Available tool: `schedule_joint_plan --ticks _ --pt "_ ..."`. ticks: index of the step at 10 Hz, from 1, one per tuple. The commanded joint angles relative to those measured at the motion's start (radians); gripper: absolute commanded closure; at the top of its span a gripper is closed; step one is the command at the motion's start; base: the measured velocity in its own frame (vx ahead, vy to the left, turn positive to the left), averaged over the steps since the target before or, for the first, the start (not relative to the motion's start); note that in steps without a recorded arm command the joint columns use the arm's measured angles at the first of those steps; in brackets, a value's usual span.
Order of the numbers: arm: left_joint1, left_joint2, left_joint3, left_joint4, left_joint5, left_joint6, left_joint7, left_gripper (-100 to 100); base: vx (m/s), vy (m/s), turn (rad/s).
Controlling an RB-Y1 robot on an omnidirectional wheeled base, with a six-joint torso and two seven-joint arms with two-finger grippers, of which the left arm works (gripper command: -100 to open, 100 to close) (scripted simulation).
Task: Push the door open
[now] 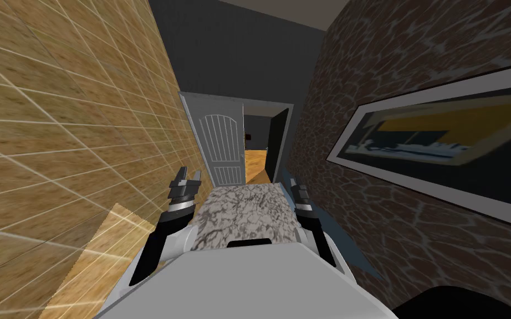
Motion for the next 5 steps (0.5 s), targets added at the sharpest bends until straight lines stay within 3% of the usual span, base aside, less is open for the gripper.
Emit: schedule_joint_plan --ticks 1,5 --pt "-0.022 0.006 0.002 0.039 0.001 -0.001 -0.004 -100 0.14 -0.01 -0.003" --pt "-0.068 0.017 0.007 0.119 0.003 -0.003 -0.013 -100 0.103 0.0 0.004"
